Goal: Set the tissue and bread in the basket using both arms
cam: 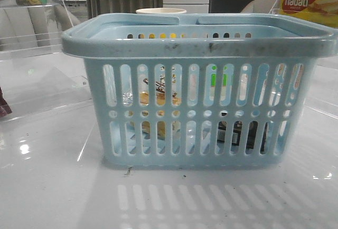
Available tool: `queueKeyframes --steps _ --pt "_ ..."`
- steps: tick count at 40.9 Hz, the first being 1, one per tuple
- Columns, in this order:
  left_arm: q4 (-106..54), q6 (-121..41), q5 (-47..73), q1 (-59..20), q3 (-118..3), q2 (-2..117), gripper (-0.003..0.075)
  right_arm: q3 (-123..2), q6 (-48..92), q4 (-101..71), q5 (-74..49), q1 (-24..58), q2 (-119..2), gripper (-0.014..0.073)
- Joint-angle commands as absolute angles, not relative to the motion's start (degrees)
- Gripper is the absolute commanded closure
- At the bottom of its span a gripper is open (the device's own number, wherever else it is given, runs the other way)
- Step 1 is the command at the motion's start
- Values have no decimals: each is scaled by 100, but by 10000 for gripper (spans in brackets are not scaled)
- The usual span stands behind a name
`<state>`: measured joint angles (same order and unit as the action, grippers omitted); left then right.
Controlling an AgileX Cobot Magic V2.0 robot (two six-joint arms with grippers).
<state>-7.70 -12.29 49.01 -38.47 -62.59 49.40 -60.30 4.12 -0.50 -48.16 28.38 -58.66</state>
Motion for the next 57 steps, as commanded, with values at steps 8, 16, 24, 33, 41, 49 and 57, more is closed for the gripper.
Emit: queueKeyframes --steps 8,16,24,33,41,49,57 --pt "-648 -1227 4890 -3890 -5310 3352 267 -6188 451 0 -4421 2825 -5766 50" --pt "-490 -1128 4901 -3890 -4822 2702 267 -6154 451 0 -4772 2825 -5772 50" --pt "-311 -877 4901 -3890 -4669 2620 267 -5519 363 0 -4440 2825 -5343 50" --pt "-295 -877 4901 -3890 -4656 2620 267 -4602 143 0 -4174 2825 -4299 50" --pt "-295 -877 4901 -3890 -4656 2620 267 -3959 149 109 -4425 2825 -3448 50" --pt "-295 -877 4901 -3890 -4656 2620 267 -3513 208 109 -4444 2825 -2954 51" --pt "-295 -877 4901 -3890 -4656 2620 292 -3444 344 103 -4456 2825 -2838 51"
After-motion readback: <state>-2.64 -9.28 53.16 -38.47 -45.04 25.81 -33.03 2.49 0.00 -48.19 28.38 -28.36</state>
